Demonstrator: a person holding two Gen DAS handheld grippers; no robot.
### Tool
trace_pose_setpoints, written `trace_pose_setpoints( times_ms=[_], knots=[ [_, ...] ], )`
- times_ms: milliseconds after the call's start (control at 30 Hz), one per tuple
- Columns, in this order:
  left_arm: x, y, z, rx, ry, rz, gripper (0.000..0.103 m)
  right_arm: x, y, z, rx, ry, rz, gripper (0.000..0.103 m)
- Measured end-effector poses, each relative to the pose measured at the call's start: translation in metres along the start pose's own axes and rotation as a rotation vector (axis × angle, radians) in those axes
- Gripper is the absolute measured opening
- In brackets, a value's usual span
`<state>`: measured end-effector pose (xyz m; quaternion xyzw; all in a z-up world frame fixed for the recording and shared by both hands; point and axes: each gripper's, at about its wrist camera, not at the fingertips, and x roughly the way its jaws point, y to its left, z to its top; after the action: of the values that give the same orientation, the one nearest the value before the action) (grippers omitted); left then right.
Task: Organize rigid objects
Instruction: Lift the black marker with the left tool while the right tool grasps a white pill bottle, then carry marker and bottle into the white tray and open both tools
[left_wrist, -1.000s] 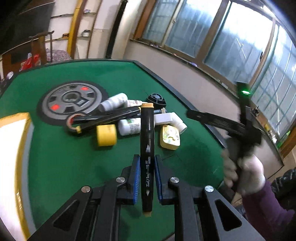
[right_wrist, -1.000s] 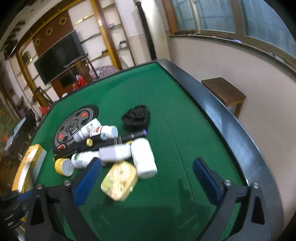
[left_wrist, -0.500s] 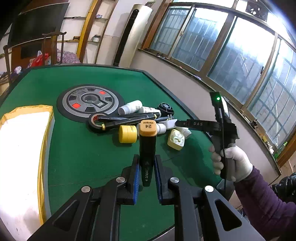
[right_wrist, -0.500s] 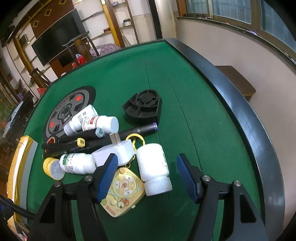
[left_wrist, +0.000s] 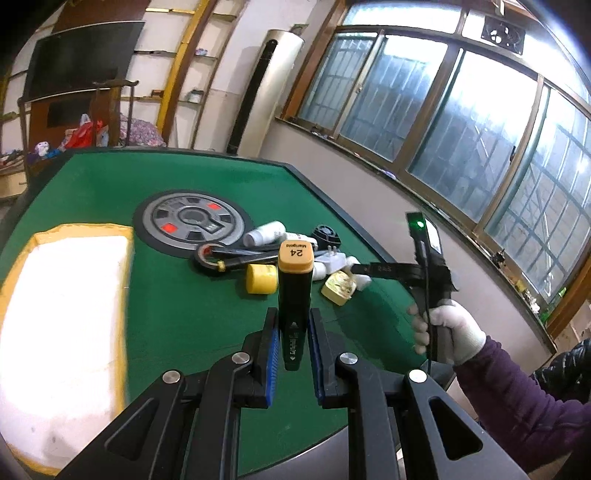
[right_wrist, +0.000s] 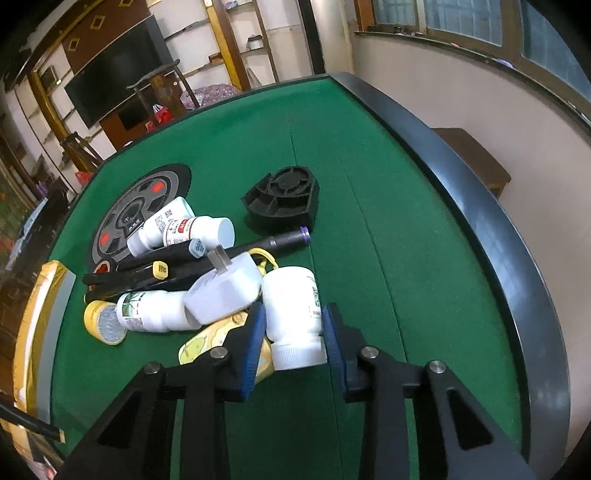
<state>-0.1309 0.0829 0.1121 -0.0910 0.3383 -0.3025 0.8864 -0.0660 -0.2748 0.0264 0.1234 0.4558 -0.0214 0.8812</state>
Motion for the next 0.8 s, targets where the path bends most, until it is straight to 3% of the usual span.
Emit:
trace_pose_setpoints(
  times_ms=[167, 400, 600, 800],
  knots=[
    [-0.033, 0.025, 0.001, -0.049, -0.052, 0.028, 0.014, -0.034, 0.002, -0.008, 0.031, -0.062, 0.071, 0.031],
    [-0.067, 0.072, 0.008, -0.119, -0.100, 0.132, 0.014, -0.103, 0.068, -0.017, -0.066, -0.131, 0.309, 0.031],
    [-0.059, 0.112, 0.025, -0.135, -0.042, 0.218, 0.014, -0.099, 0.163, -0.018, -0.151, -0.024, 0.536, 0.031],
    [-0.022, 0.159, 0.039, -0.165, 0.098, 0.242, 0.014, -0.047, 0.253, -0.016, -0.184, 0.109, 0.584, 0.031]
  ],
)
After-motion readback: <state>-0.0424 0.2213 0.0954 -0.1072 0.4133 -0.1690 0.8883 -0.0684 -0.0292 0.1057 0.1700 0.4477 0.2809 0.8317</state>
